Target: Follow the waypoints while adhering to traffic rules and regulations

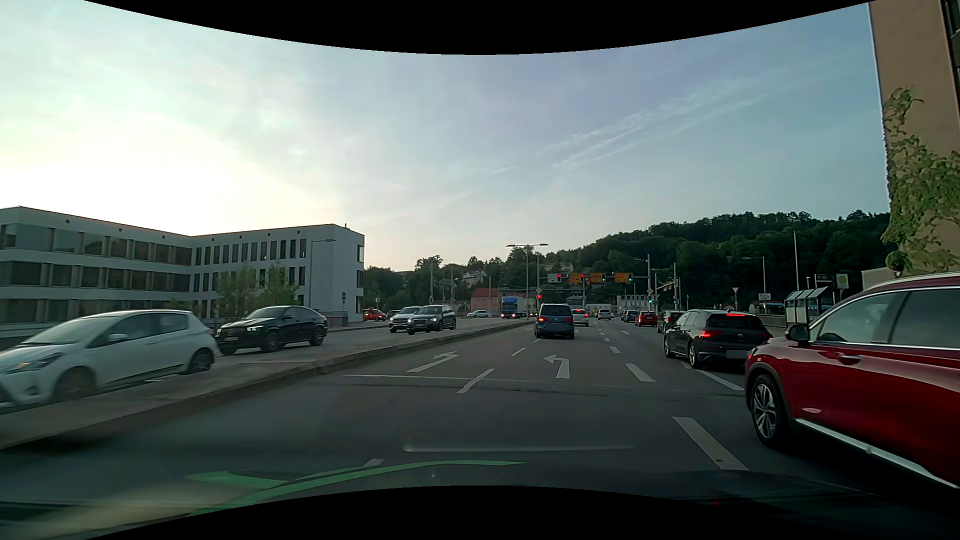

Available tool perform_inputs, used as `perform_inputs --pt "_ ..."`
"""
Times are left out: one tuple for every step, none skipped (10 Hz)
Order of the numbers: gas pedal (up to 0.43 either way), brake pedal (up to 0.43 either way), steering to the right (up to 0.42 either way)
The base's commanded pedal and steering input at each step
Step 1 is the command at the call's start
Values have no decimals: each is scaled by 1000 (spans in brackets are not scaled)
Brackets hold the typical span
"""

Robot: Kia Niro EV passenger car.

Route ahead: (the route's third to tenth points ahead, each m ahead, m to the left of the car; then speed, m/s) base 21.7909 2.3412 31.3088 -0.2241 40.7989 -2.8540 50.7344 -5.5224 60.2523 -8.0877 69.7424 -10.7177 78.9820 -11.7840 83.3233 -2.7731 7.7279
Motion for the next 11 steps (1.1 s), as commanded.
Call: perform_inputs --pt "150 0 133" --pt "150 0 124" --pt "150 0 116" --pt "150 0 104" --pt "150 0 94" --pt "150 0 85" --pt "150 0 79" --pt "150 0 72" --pt "169 0 64" --pt "177 0 56" --pt "177 0 51"
